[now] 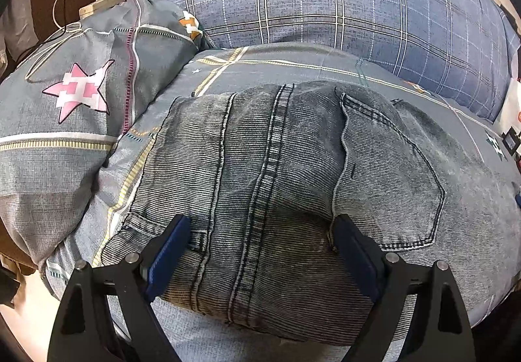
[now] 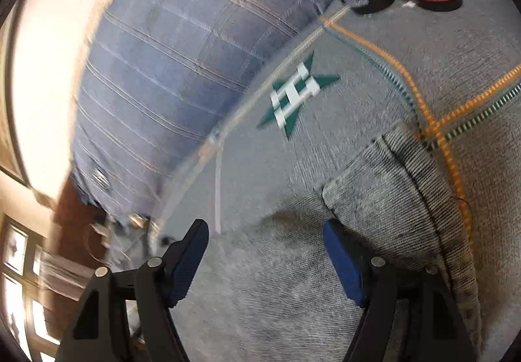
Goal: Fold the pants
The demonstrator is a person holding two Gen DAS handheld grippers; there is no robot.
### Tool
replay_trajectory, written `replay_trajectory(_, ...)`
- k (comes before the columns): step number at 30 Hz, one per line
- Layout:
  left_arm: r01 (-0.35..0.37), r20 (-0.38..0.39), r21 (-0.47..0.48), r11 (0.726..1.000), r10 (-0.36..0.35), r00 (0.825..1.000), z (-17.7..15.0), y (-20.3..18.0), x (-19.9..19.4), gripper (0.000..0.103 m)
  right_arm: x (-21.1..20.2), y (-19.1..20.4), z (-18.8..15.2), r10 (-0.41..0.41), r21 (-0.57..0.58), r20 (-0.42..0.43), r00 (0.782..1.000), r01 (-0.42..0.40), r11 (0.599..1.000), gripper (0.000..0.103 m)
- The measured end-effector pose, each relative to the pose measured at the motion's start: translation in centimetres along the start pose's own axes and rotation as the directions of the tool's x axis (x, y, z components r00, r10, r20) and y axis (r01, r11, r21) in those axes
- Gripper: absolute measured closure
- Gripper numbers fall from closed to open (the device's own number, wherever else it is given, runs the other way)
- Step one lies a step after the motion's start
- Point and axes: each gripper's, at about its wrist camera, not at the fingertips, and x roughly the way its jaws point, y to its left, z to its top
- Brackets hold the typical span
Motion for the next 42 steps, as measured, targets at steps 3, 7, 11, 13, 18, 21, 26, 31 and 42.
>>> replay_trajectory(3, -0.001, -0.005, 0.001, 1.0, 0.001, 1.0, 0.1, -0.1, 0.0, 0.013, -1.5, 1.7, 0.1, 0.026, -0.034, 0.037, 0.999, -0.024, 0.999, 0.027)
replay_trajectory(7, -0.005, -0.009, 0.001, 1.0, 0.005, 1.0, 0.2, -0.1, 0.0, 0.013, -0.3, 0.6, 1.6, -0.04, -0.038, 0.043, 0.998, 0.041, 0.998, 0.024)
replay_trajectory(11, -0.021, 0.025, -0.002, 1.0, 0.021, 0.999, 0.4, -0.2, -1.4, 0.013, -2.0, 0.9, 1.5, 0.006, -0.013, 0.065, 0.998, -0.005, 1.0, 0.026)
replay_trajectory(13, -0.01, 0.062, -0.007, 1.0, 0.011, 0.998, 0.5, -0.4, -2.7, 0.013, -3.9, 2.4, 0.4, 0.035, -0.074, 0.104, 0.994, -0.027, 0.997, 0.026)
replay_trajectory(18, 0.044, 0.142, -0.012, 0.999, -0.042, 0.989, 0.4, -1.2, -5.7, 0.013, -6.2, 5.4, -4.5, 0.023, -0.181, 0.084, 0.996, -0.008, 0.983, 0.026)
replay_trajectory(21, 0.095, 0.17, -0.006, 0.995, -0.092, 0.981, -0.1, -2.1, -7.2, 0.013, -6.8, 6.5, -7.8, -0.015, -0.215, 0.092, 0.996, 0.034, 0.976, 0.026)
replay_trajectory(26, 0.152, 0.171, 0.051, 0.987, -0.158, 0.973, -1.1, -4.6, -7.9, 0.013, -6.9, 6.7, -12.9, -0.046, -0.22, 0.072, 0.996, 0.061, 0.974, 0.026)
replay_trajectory(31, 0.206, 0.147, 0.105, 0.973, -0.22, 0.964, -1.7, -7.1, -7.8, 0.013, -7.2, 5.1, -15.3, -0.061, -0.165, 0.043, 0.997, 0.068, 0.984, 0.026)
replay_trajectory(42, 0.252, 0.086, 0.158, 0.955, -0.268, 0.96, -1.5, -11.3, -6.6, 0.013, -11.3, -1.9, -13.1, -0.132, 0.141, 0.043, 0.99, 0.125, 0.982, 0.026)
